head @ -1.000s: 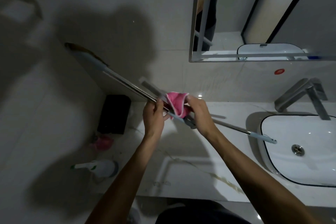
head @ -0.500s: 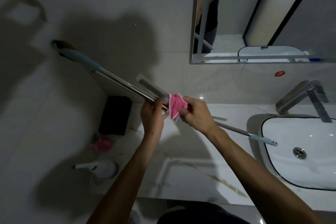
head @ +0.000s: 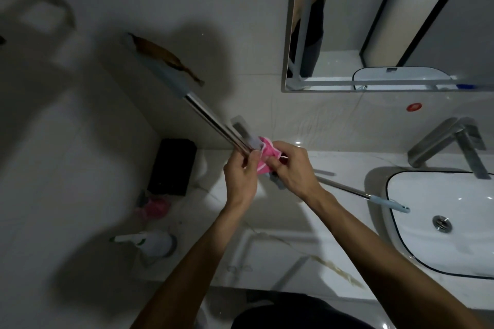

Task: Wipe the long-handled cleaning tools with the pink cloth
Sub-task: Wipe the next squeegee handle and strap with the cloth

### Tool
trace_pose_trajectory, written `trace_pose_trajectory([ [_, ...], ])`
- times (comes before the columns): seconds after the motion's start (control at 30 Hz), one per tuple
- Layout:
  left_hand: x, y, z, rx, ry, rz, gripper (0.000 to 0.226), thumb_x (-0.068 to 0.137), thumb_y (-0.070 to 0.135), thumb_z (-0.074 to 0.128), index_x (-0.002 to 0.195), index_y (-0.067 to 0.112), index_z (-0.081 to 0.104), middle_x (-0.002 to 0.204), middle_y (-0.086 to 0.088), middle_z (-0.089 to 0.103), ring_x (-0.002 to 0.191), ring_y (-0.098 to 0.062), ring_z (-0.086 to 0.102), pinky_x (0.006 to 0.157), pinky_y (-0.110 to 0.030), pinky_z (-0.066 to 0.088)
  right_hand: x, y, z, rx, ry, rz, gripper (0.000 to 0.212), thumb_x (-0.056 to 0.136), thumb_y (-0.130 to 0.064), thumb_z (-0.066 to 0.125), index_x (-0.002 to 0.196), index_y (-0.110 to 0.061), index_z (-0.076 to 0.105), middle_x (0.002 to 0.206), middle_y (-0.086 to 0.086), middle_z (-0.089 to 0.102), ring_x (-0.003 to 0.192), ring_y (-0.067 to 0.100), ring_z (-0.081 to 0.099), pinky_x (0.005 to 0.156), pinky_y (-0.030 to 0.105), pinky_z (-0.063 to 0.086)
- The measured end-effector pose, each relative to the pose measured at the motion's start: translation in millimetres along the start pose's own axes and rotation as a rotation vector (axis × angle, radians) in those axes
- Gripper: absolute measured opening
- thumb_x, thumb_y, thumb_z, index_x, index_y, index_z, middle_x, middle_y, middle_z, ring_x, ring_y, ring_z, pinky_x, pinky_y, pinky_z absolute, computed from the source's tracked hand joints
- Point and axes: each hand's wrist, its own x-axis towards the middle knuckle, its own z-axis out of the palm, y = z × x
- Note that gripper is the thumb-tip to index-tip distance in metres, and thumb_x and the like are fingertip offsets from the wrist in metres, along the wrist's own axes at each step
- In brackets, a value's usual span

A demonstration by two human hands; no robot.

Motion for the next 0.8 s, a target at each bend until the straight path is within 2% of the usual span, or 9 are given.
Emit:
trace_pose_trajectory([
  [0.1,11,0,-7,0.05,-0.018,0.027,0.011,0.095,0.026,0.062,0.1,0.02,0.069,0.094,0.003,0.074,0.091,-0.014,0.07,0.08,-0.029,0.056,-3,-4,-2,-0.012,0.017,-0.046,0.014,0.095,-0.01,0.066,0.082,-0.014,0.071,0.068,-0.001,0.067,0.061,0.017,0.063,0.059,0.027,0.05],
  [0.17,23,-1,-15,-0.02,0.024,-0.064,0.031,0.086,0.045,0.064,0.098,0.016,0.068,0.089,0.002,0.074,0.087,-0.019,0.072,0.078,-0.044,0.061,-3,-1,-4,-0.052,-0.011,0.024,0.014,0.089,-0.008,0.069,0.078,-0.015,0.066,0.066,-0.001,0.065,0.06,0.019,0.062,0.059,0.031,0.052],
  [0.27,31,3,-30,-0.252,0.139,-0.136,0.017,0.09,0.026,0.065,0.097,0.01,0.064,0.081,0.005,0.071,0.082,-0.012,0.069,0.063,-0.032,0.061,-7,18,-8,-0.18,-0.075,0.205,0.023,0.078,-0.003,0.077,0.075,-0.02,0.062,0.066,-0.002,0.062,0.059,0.015,0.057,0.06,0.03,0.046],
  [0.33,34,5,-39,-0.311,0.183,-0.152,0.009,0.1,0.01,0.055,0.107,0.005,0.059,0.092,-0.006,0.067,0.09,-0.018,0.066,0.062,-0.026,0.06,-10,24,-13,-0.25,-0.115,0.27,0.026,0.079,-0.004,0.078,0.073,-0.022,0.06,0.064,-0.005,0.06,0.058,0.01,0.054,0.06,0.03,0.045],
  [0.4,33,3,-41,-0.318,0.2,-0.162,0.012,0.102,0.008,0.051,0.111,0.004,0.058,0.1,-0.013,0.064,0.093,-0.02,0.064,0.065,-0.03,0.062,-12,24,-13,-0.254,-0.166,0.287,0.017,0.085,-0.01,0.074,0.076,-0.017,0.062,0.066,-0.002,0.063,0.06,0.014,0.06,0.061,0.036,0.054],
  [0.47,29,-1,-35,-0.311,0.18,-0.177,0.011,0.102,0.009,0.052,0.109,0.007,0.06,0.099,-0.012,0.066,0.092,-0.018,0.066,0.071,-0.038,0.063,-12,18,-9,-0.278,-0.197,0.262,0.015,0.091,-0.018,0.07,0.08,-0.017,0.059,0.065,-0.005,0.06,0.058,0.009,0.056,0.055,0.027,0.046],
  [0.6,23,-5,-26,-0.284,0.075,-0.164,0.006,0.096,0.01,0.062,0.098,0.016,0.064,0.081,0.011,0.072,0.082,-0.007,0.07,0.072,-0.036,0.06,-13,8,-3,-0.293,-0.073,0.169,0.026,0.092,-0.011,0.065,0.074,-0.025,0.052,0.059,-0.013,0.055,0.053,0.003,0.051,0.052,0.014,0.034],
  [0.73,22,-4,-23,-0.26,-0.026,-0.228,0.027,0.093,0.007,0.068,0.116,0.01,0.055,0.103,0.005,0.074,0.094,-0.008,0.072,0.076,-0.03,0.06,-18,13,-6,-0.16,0.022,0.117,0.019,0.092,-0.011,0.064,0.074,-0.02,0.065,0.056,-0.008,0.066,0.049,0.006,0.06,0.053,0.023,0.047],
  [0.8,25,-5,-22,-0.266,-0.006,-0.238,0.035,0.091,0.007,0.07,0.121,0.002,0.054,0.107,-0.003,0.073,0.095,-0.014,0.073,0.074,-0.029,0.059,-20,9,-9,-0.121,0.05,0.086,0.019,0.092,-0.012,0.065,0.075,-0.02,0.065,0.056,-0.009,0.065,0.05,0.005,0.06,0.055,0.019,0.046],
])
